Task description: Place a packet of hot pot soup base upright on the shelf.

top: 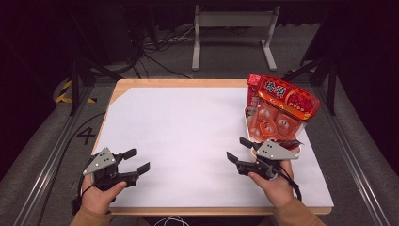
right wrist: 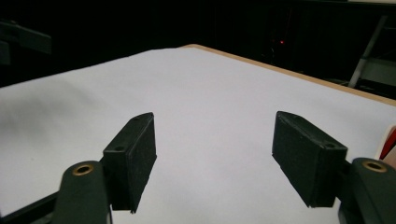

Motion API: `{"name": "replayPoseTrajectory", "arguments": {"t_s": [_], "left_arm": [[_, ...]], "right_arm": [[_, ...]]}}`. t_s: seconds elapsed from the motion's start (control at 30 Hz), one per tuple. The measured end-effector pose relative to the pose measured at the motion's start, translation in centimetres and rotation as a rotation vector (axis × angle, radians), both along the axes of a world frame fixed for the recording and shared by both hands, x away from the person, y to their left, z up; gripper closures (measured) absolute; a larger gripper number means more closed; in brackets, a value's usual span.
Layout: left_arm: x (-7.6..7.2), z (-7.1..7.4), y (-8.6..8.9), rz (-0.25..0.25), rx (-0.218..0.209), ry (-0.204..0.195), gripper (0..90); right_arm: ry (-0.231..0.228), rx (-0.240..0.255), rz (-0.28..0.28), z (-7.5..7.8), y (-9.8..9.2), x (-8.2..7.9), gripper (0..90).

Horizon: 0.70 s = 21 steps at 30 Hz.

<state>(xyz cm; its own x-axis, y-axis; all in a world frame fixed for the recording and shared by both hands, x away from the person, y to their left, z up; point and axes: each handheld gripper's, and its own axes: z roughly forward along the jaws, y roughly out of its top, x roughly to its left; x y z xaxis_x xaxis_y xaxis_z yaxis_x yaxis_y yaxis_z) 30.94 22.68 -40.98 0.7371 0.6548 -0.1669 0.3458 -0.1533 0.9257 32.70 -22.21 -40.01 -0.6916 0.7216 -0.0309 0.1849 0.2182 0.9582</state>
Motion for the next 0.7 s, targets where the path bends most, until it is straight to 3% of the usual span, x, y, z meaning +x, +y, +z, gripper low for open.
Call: {"name": "replayPoseTrajectory", "arguments": {"t_s": [0.33, 0.7], "left_arm": [[0.7, -1.5, -0.1, -0.018, 0.01, 0.023, 25.7], [0.7, -1.8, -0.3, -0.025, 0.006, 0.025, 23.4]], "right_arm": [[0.047, -0.058, 0.003, -2.8, 0.8, 0.6, 30.0], [0.052, -0.061, 0.002, -3.6, 1.0, 0.6, 28.1]]}}
